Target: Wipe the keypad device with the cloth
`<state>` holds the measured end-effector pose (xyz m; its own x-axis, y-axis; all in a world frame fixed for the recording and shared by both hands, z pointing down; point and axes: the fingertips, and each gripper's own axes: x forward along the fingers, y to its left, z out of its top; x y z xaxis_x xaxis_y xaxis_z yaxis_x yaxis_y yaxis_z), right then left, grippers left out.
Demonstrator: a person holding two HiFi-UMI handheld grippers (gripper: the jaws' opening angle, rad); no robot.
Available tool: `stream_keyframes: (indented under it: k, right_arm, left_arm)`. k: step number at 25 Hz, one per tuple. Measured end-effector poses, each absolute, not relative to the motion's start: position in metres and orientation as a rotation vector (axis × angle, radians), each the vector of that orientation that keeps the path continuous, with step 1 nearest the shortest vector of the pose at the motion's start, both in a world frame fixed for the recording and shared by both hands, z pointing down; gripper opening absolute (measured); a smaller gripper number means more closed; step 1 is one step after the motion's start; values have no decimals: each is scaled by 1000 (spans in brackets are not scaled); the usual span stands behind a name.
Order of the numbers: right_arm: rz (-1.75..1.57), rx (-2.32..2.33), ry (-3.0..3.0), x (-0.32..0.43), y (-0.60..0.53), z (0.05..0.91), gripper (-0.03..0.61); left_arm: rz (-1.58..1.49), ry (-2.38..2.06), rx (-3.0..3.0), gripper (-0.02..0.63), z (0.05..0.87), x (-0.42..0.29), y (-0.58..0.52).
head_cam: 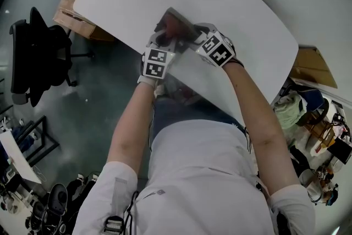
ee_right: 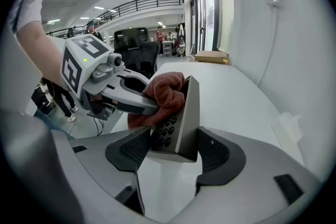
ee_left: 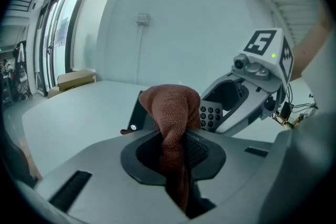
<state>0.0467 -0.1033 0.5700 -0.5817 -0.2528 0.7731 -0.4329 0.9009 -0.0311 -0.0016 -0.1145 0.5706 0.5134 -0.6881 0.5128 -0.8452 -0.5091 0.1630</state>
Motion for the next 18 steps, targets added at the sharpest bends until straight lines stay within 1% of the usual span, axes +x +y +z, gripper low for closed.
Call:
stream_keyframes:
  k: [18]
  right_arm:
    - [262,518,-2225,50,-107,570,247]
  left_arm:
    - [649,-1254,2243,61,609,-18,-85]
